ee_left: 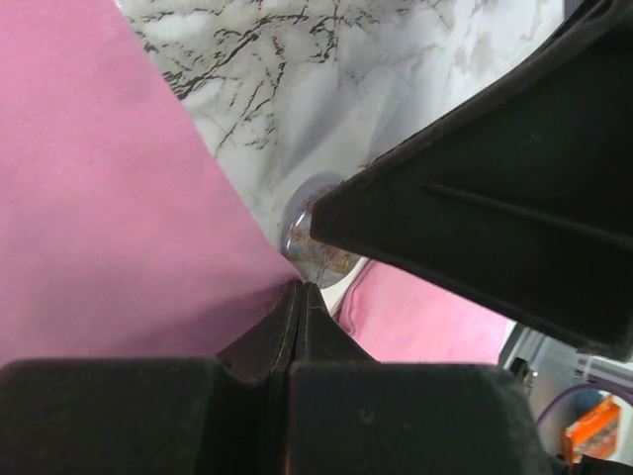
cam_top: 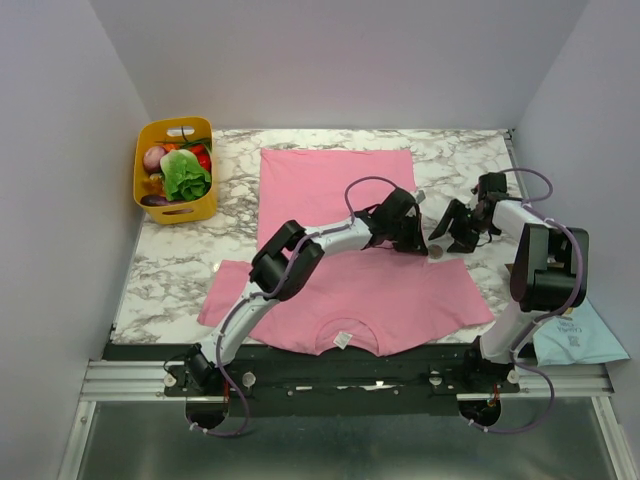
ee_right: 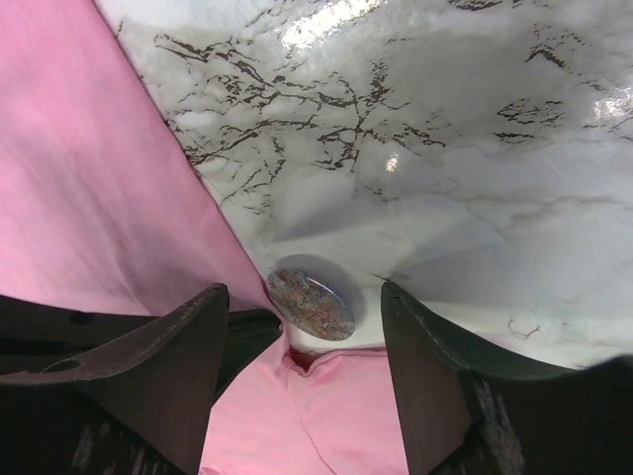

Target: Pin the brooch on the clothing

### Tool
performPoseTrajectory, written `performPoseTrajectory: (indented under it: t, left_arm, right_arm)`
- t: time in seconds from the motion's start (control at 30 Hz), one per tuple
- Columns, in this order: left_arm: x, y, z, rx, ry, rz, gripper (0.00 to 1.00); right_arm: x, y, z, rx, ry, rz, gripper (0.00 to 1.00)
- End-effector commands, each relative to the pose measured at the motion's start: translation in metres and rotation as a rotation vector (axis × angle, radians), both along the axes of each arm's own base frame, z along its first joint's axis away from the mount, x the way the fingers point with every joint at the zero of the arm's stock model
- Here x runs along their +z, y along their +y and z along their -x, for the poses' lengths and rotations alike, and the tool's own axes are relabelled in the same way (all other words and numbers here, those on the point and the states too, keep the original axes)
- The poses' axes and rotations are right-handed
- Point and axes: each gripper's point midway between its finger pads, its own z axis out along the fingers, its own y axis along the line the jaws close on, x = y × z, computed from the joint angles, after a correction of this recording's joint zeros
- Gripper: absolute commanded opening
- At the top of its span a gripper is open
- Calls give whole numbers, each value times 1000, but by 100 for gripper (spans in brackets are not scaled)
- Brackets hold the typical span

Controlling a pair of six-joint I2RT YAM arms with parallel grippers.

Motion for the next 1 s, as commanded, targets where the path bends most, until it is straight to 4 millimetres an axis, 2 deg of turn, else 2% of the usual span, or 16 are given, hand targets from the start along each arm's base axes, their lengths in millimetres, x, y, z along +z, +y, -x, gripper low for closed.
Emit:
performPoseTrajectory:
  t: [0.0,0.37,0.4,0.47,0.5,0.57,0.6,0.63,0.73,0.83,0.93,0.97]
  left_arm:
    - [-12,-7,3,-7,20,-2,0]
    - [-30,-9,1,11,48,-35,0]
    - [-31,-8,1,11,51,-42,0]
    - [-31,-8,0,12,48,-45,0]
    - [-31,-7,0,11,46,-47,0]
    - [-30,-7,0,10,44,-46,0]
    - [-30,-7,-1,13,42,-46,0]
    - [-29,-8,0,8,43,-43,0]
    - [-24,-9,0,1,35,-33,0]
    - [-6,-11,-2,-7,8,1,0]
    - [29,-15,-3,-23,-43,62,0]
    - [50,-14,-2,-30,-68,91,3]
  right_arm:
    - [-12,8,4,8,20,-55,67]
    - [-11,17,11,21,21,-106,51]
    - [-11,17,12,22,19,-105,46]
    - [-12,16,15,22,23,-101,45]
    - [-12,16,15,18,25,-99,36]
    - [-11,16,15,18,20,-97,28]
    - [-11,16,15,17,21,-98,18]
    - [-8,16,14,14,14,-96,17]
    - [-5,10,14,2,9,-64,6]
    - [6,2,10,-7,-12,-17,1]
    - [25,-5,6,-19,-52,26,1]
    - [31,-6,4,-22,-68,34,0]
